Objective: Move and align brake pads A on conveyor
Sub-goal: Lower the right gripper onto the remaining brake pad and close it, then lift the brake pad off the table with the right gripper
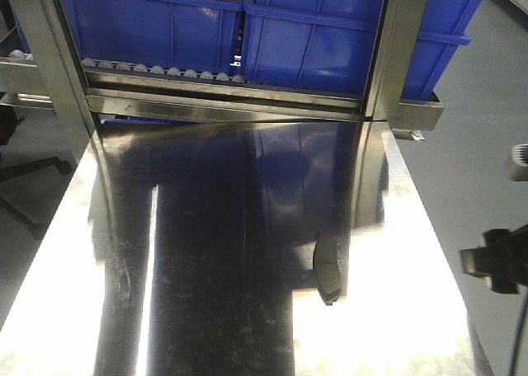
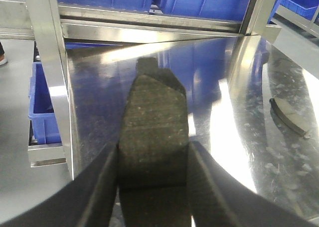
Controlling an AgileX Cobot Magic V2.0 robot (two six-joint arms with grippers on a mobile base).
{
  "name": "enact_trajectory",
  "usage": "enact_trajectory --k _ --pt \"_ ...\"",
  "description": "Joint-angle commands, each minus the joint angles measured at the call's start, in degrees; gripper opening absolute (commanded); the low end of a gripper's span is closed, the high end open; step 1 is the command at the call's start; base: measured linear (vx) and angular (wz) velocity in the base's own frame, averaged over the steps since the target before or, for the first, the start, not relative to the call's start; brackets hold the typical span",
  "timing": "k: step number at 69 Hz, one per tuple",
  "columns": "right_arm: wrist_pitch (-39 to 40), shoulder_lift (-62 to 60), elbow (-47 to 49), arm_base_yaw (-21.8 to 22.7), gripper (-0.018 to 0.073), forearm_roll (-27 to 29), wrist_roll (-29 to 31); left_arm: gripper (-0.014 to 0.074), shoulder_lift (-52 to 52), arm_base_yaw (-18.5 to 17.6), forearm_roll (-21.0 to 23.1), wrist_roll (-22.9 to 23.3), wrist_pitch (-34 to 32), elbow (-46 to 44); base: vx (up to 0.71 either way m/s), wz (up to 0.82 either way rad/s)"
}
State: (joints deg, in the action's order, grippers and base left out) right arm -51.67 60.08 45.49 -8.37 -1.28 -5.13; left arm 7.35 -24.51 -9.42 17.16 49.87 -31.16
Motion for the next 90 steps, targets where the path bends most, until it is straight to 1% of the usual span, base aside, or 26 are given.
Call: enact_trajectory --k 1,12,18,21,24,30,38,43,50,60,69,90 --pt "2.1 4.9 3.0 0.1 0.0473 0.5 -0.2 -0.0006 0.8 -0.3 -0.5 0.0 -5.5 -1.5 0.0 0.0" --pt "2.5 14.9 6.5 0.0 0.0473 4.5 -0.1 -0.0006 0.8 -0.3 -0.5 0.0 -5.5 -1.5 0.0 0.0" --pt "2.4 19.5 9.0 0.0 0.0473 7.4 1.0 -0.0006 0.8 -0.3 -0.5 0.0 -5.5 -1.5 0.0 0.0" --pt "2.4 21.5 10.3 -0.8 0.0473 8.7 1.5 -0.0006 0.8 -0.3 -0.5 0.0 -5.5 -1.5 0.0 0.0" --pt "2.2 23.2 11.7 -2.1 0.0473 9.1 1.4 -0.0006 0.8 -0.3 -0.5 0.0 -5.5 -1.5 0.0 0.0" --pt "2.0 27.2 15.3 -6.5 0.0473 9.1 0.7 -0.0006 0.8 -0.3 -0.5 0.0 -5.5 -1.5 0.0 0.0" --pt "2.0 32.2 20.3 -11.8 0.0473 9.0 -2.2 -0.0006 0.8 -0.3 -0.5 0.0 -5.5 -1.5 0.0 0.0" --pt "1.4 35.3 23.6 -14.1 0.0473 9.0 -3.8 -0.0006 0.8 -0.3 -0.5 0.0 -5.5 -1.5 0.0 0.0" --pt "-0.7 39.8 28.2 -15.9 0.0473 8.1 -5.5 -0.0006 0.8 -0.3 -0.5 0.0 -5.5 -1.5 0.0 0.0" --pt "-3.9 44.2 32.1 -16.6 0.0473 6.7 -8.5 -0.0006 0.8 -0.3 -0.5 0.0 -5.5 -1.5 0.0 0.0" --pt "-5.1 47.0 33.7 -16.6 0.0473 6.6 -9.0 -0.0006 0.8 -0.3 -0.5 0.0 -5.5 -1.5 0.0 0.0" --pt "-4.3 50.8 34.2 -17.1 0.0473 6.2 -10.6 -0.0006 0.8 -0.3 -0.5 0.0 -5.5 -1.5 0.0 0.0"
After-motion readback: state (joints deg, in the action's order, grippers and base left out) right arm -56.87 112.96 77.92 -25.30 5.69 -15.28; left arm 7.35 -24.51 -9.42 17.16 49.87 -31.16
